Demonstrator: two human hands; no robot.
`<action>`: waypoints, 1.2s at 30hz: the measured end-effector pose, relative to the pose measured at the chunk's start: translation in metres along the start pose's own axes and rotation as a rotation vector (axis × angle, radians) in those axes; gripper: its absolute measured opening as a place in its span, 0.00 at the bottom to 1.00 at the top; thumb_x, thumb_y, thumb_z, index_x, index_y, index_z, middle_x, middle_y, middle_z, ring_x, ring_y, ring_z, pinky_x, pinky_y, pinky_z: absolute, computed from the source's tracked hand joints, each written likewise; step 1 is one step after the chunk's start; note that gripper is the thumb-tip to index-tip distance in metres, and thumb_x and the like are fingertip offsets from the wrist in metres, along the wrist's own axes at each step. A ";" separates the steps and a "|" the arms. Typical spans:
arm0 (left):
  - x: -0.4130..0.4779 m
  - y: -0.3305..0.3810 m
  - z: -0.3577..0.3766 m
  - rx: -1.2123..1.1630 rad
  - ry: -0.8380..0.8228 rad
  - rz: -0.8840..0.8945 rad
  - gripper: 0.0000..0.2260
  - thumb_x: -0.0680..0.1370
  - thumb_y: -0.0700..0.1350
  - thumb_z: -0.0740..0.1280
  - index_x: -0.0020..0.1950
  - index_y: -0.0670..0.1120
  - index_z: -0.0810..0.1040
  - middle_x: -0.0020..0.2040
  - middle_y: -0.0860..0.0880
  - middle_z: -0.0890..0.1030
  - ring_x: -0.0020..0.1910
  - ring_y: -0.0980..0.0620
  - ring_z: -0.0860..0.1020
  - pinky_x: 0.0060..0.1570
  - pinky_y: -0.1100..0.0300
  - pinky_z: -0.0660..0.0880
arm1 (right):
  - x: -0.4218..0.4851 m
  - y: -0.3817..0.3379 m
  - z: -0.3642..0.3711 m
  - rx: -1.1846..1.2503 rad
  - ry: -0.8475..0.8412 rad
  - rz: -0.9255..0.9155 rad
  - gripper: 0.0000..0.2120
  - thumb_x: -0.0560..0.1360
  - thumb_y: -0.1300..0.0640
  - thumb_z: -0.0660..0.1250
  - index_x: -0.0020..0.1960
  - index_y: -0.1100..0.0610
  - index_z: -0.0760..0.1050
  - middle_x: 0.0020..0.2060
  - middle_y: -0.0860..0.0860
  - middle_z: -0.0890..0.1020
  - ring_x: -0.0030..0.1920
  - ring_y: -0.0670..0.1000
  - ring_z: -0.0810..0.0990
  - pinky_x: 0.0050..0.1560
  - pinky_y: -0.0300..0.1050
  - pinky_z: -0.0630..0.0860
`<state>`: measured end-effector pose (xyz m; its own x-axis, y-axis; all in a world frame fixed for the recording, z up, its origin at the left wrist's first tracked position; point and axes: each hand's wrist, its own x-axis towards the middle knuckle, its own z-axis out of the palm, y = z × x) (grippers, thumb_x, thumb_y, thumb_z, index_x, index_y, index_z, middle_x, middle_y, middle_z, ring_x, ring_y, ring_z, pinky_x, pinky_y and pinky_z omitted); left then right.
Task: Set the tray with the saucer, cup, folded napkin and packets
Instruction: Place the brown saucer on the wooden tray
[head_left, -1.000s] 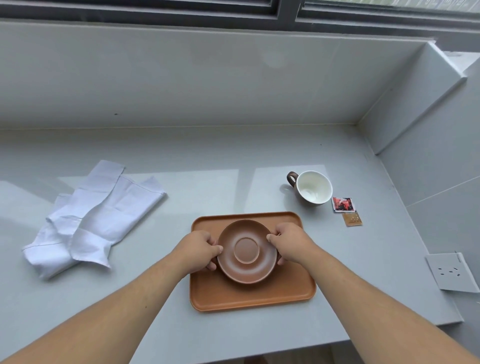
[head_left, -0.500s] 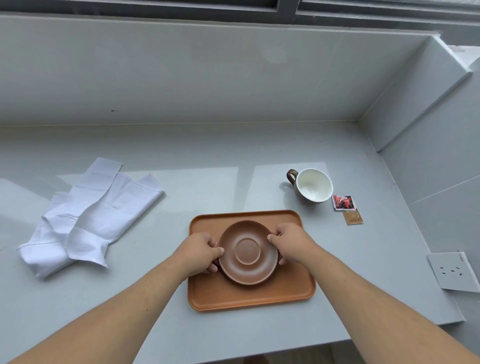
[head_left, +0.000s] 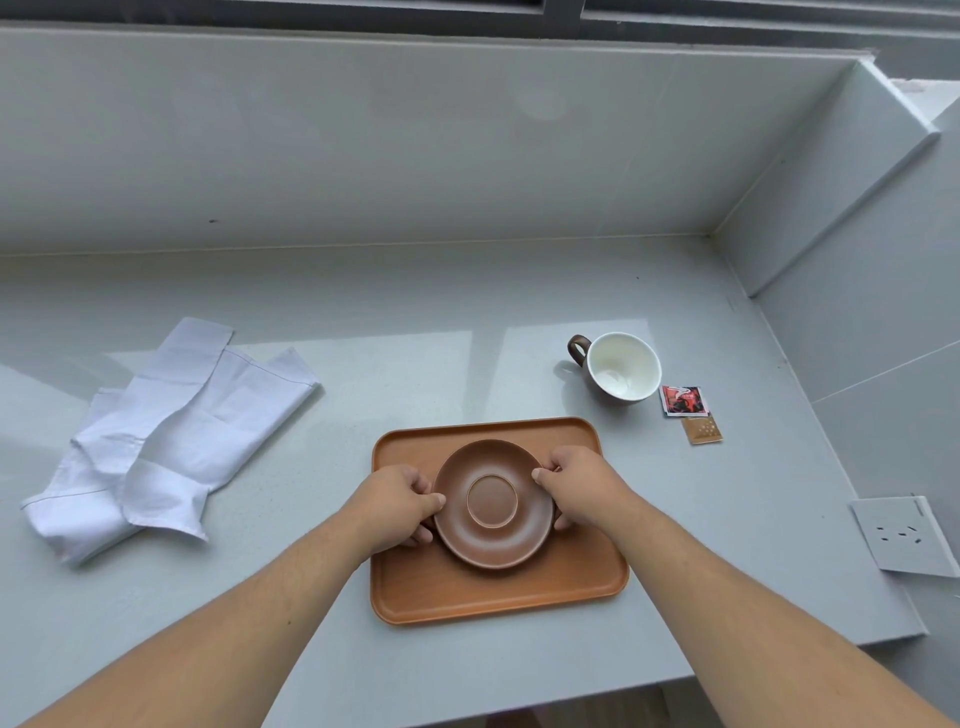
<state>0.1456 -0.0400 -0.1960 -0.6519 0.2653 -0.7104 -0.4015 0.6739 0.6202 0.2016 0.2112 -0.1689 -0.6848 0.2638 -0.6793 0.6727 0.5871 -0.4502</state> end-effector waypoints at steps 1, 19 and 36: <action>0.000 0.000 0.000 -0.001 -0.002 0.001 0.06 0.80 0.44 0.70 0.47 0.43 0.78 0.39 0.41 0.86 0.32 0.51 0.85 0.35 0.57 0.84 | 0.000 0.000 0.000 0.000 0.001 0.001 0.12 0.82 0.53 0.64 0.41 0.55 0.68 0.31 0.52 0.78 0.21 0.51 0.81 0.28 0.41 0.71; 0.000 -0.001 -0.002 0.055 0.008 0.008 0.06 0.78 0.46 0.71 0.47 0.44 0.78 0.38 0.45 0.87 0.34 0.50 0.87 0.38 0.54 0.85 | 0.002 0.003 0.003 0.039 0.017 0.013 0.11 0.82 0.52 0.65 0.43 0.55 0.71 0.32 0.52 0.79 0.21 0.51 0.80 0.30 0.42 0.72; 0.002 0.057 -0.007 0.650 0.204 0.274 0.12 0.75 0.58 0.66 0.56 0.57 0.73 0.51 0.58 0.77 0.49 0.53 0.78 0.47 0.53 0.78 | 0.001 0.013 -0.029 0.021 0.187 -0.057 0.11 0.77 0.47 0.69 0.45 0.55 0.77 0.35 0.49 0.81 0.35 0.51 0.78 0.39 0.44 0.75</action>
<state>0.1168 -0.0059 -0.1591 -0.8063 0.3921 -0.4429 0.2141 0.8914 0.3994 0.2018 0.2415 -0.1583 -0.7608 0.3694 -0.5336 0.6357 0.5895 -0.4983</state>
